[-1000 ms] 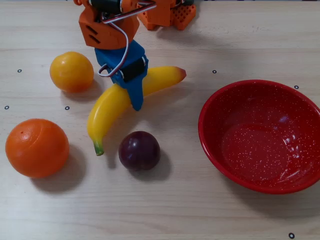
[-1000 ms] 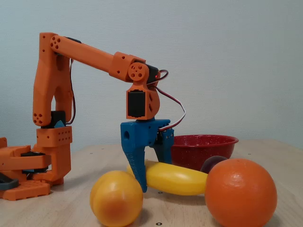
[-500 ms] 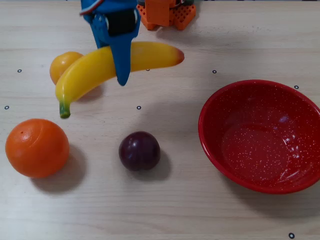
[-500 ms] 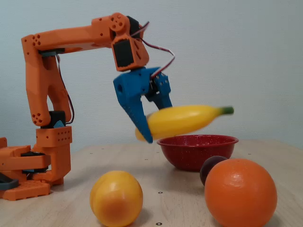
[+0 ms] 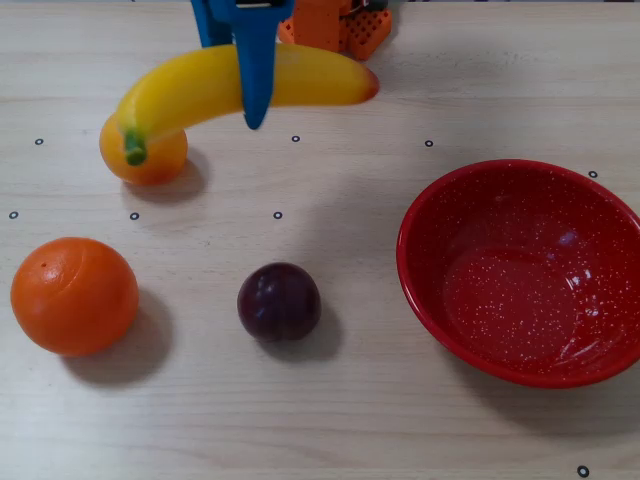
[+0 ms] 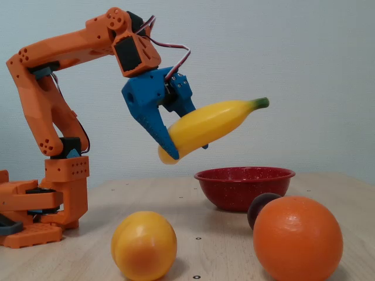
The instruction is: Put banana in the red bowl.
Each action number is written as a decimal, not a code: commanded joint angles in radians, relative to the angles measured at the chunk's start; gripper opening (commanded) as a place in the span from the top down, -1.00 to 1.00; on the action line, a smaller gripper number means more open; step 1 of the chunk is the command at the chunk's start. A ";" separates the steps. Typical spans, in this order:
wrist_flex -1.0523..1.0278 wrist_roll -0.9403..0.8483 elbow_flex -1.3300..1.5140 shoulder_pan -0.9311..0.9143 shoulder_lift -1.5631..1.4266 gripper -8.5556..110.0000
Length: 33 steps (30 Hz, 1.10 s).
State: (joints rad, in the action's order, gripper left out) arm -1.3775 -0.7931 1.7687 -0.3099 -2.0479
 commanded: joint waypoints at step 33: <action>0.190 0.169 -0.652 0.655 0.541 0.86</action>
State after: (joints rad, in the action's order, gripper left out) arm -1.1888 -0.6489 1.2655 0.3329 -1.4696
